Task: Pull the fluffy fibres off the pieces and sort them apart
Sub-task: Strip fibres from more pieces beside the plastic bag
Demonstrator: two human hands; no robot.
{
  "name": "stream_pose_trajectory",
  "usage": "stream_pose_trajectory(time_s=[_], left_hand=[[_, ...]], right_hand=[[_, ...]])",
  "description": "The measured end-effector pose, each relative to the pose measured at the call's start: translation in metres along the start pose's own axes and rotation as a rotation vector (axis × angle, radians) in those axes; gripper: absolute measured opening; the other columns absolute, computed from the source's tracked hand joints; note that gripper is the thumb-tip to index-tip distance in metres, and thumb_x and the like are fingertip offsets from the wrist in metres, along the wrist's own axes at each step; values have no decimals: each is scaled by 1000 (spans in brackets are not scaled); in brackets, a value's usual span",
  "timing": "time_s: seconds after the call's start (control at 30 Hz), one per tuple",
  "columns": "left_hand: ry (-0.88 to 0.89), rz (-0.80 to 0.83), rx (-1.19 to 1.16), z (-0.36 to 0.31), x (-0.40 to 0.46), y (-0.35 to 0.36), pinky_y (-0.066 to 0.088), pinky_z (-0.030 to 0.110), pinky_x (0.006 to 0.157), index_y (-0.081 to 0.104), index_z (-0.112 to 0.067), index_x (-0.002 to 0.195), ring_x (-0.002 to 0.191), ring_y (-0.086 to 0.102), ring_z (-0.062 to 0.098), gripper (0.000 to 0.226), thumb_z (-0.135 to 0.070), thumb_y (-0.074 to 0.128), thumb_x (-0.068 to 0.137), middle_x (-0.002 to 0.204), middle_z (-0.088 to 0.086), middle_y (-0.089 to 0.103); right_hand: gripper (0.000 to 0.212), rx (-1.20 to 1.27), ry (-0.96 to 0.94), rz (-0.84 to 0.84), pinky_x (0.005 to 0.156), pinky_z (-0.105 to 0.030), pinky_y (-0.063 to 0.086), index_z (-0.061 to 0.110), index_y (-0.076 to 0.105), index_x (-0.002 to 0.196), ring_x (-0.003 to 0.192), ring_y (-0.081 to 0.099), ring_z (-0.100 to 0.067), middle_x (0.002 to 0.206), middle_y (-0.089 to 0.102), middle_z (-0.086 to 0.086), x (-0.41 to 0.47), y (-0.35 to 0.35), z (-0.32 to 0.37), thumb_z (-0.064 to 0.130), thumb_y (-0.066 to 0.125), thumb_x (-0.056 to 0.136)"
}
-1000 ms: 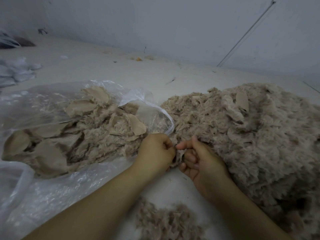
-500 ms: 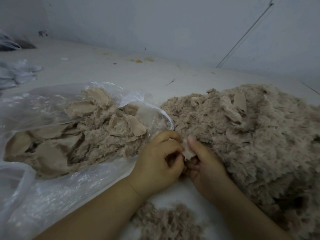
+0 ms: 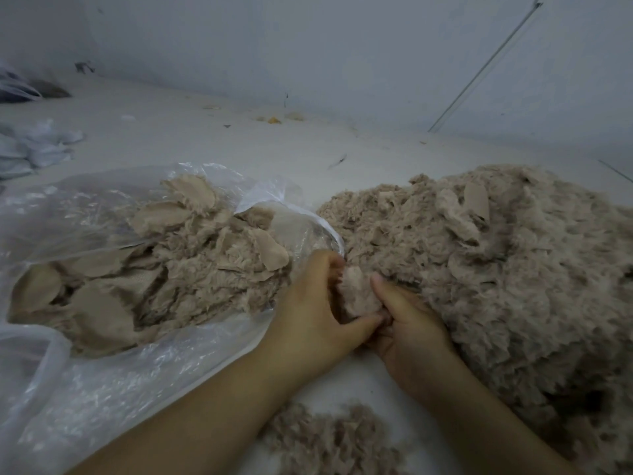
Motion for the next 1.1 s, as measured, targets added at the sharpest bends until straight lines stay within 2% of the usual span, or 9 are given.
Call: stream_pose_trajectory(time_s=[0.1,0.27,0.43,0.5,0.57,0.63,0.73,0.87,1.1], left_hand=[[208,74,250,-14,-3,2,50,31,70,51,-24,121,88,48,6,55,-52,60,75,108,-12,44],[265,114,379,-19,-7,4,52,34,64,59,-16,123,81,54,15,52,-48,49,83,105,-1,51],[269,76,379,-21,-7,1,52,36,64,64,-16,110,78,55,15,44,-46,43,86,92,-3,57],[286,71,311,-21,-6,1,52,35,69,66,-15,109,81,56,14,39,-41,50,85,94,-3,58],[319,69,187,-23,-7,0,50,26,83,64,-12,119,95,58,13,42,-34,59,83,106,-1,61],[350,35,82,-25,-7,-1,43,21,96,59,-7,128,111,56,13,52,-28,63,82,120,3,60],[437,8,-35,-31,-8,-1,47,32,94,67,-3,116,107,59,19,37,-17,63,82,112,4,66],[343,-85,-170,-26,-4,-6,50,41,77,76,-5,85,84,63,19,13,-11,65,86,81,2,71],[-9,-156,-355,-5,1,-10,56,25,72,78,-24,85,77,70,12,20,-4,74,82,81,-1,75]], right_hand=[[38,-6,-15,56,66,-30,59,-1,73,101,93,72,-30,103,71,-25,2,-1,-2,30,52,91],[49,-20,-7,60,60,-25,57,7,79,85,83,74,-23,92,75,-19,2,1,-2,49,54,83],[67,46,28,90,40,-14,46,15,73,49,38,58,-2,43,59,1,2,-1,-3,50,39,94],[69,84,49,79,36,-13,43,12,71,48,34,54,-2,39,54,2,3,-2,-4,50,37,95],[68,116,64,81,42,-16,48,8,75,60,43,62,-7,47,61,-3,5,-3,-6,53,38,94],[67,115,81,103,68,-27,58,8,80,80,77,74,-17,81,75,-12,6,-1,-7,59,37,91],[66,67,99,71,106,-45,41,5,75,105,112,64,-31,114,69,-22,5,-3,-8,60,50,80],[61,-50,-25,57,102,-49,45,-6,67,112,113,63,-40,112,67,-29,6,-3,-3,42,64,75],[46,-141,-46,86,98,-52,48,-4,70,107,108,65,-41,108,69,-28,4,1,-2,35,55,87]])
Point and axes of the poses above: each hand's wrist, its own x-axis towards the middle knuckle, its own y-axis out of the palm, z = x × y, the point moved 5 cm from there along x, towards the middle knuckle
